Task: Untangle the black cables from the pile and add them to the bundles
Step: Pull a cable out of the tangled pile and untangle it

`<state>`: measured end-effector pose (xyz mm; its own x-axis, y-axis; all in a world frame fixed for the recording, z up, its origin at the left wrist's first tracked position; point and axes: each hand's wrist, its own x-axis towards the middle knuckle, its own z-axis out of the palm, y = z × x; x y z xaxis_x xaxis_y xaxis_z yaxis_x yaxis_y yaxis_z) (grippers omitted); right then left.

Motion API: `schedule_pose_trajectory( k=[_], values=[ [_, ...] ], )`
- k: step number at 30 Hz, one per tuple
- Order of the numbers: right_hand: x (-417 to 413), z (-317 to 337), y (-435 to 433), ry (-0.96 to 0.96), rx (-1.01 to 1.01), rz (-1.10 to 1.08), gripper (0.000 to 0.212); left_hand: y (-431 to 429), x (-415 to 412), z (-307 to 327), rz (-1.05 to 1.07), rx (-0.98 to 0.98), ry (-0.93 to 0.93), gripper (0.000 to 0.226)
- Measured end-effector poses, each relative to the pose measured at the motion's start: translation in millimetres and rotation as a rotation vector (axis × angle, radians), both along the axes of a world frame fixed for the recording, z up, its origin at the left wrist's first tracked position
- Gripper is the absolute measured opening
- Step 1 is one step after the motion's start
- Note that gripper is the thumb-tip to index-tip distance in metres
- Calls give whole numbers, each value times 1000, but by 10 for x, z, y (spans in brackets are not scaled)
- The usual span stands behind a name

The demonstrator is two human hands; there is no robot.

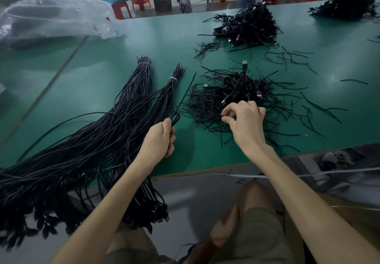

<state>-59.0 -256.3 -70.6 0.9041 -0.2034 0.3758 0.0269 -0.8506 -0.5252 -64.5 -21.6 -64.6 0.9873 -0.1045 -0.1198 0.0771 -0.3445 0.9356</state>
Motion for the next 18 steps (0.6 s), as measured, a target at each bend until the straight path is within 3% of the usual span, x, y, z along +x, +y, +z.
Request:
schedule_pose_trajectory(
  k=[3, 6, 10, 13, 18],
  values=[
    [-25, 35, 8, 10, 38, 35, 19, 7, -7, 5, -3, 0, 5, 44],
    [-42, 106, 6, 22, 95, 34, 17, 13, -8, -1, 0, -3, 11, 44],
    [-142, 243, 128, 28, 580, 97, 19, -5, -2, -11, 9, -3, -2, 44],
    [-215, 274, 318, 0, 596, 123, 20, -30, -3, -6, -1, -20, -18, 41],
    [-246, 235, 738, 101, 930, 189, 19, -41, -38, -15, -20, -75, -46, 37]
  ],
)
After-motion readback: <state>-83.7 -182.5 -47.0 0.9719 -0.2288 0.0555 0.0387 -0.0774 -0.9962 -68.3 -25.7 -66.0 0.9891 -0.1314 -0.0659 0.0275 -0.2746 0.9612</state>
